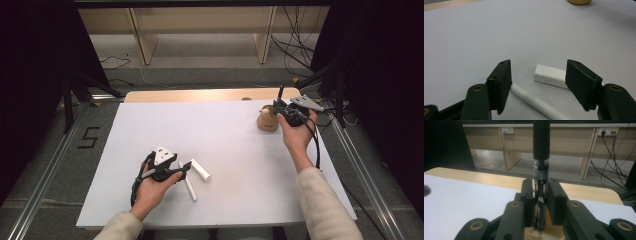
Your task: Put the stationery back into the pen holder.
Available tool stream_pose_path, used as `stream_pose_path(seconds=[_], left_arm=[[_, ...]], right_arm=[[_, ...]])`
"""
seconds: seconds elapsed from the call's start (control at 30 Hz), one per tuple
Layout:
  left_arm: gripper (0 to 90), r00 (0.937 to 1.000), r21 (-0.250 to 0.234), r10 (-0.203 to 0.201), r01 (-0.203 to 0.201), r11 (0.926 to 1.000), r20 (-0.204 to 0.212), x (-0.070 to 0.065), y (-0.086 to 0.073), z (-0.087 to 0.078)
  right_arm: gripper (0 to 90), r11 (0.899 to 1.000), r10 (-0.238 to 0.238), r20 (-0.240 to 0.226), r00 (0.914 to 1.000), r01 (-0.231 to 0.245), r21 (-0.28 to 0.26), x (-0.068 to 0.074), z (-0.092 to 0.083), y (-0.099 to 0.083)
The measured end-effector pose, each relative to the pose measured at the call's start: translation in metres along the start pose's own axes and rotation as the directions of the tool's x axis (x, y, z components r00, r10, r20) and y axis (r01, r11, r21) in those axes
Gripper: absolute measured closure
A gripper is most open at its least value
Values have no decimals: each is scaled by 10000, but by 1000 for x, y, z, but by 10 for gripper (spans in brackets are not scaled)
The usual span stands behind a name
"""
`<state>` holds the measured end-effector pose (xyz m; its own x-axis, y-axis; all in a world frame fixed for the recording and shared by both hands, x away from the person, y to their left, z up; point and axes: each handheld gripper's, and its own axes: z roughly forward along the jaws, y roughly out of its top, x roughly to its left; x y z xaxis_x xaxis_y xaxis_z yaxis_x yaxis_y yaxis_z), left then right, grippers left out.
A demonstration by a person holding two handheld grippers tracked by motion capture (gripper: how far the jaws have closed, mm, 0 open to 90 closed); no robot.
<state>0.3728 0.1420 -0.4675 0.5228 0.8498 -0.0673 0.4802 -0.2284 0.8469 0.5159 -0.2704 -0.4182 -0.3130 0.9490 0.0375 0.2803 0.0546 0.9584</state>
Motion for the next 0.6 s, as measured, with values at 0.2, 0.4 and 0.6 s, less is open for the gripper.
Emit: stream_pose_path(seconds=[0.2, 0.4, 0.6], left_arm=[[375, 10000, 14, -11, 11, 10000, 4, 0, 0, 1], [375, 10000, 87, 15, -14, 10000, -45, 1, -1, 1], [381, 9999, 175, 4, -2, 9998, -138, 3, -2, 1]], right_arm=[[768, 9999, 42, 145, 9999, -44, 137, -3, 6, -6], [763, 9992, -41, 281, 9996, 30, 397, -6, 11, -11], [750, 9968, -170, 444, 9989, 135, 788, -8, 14, -19]])
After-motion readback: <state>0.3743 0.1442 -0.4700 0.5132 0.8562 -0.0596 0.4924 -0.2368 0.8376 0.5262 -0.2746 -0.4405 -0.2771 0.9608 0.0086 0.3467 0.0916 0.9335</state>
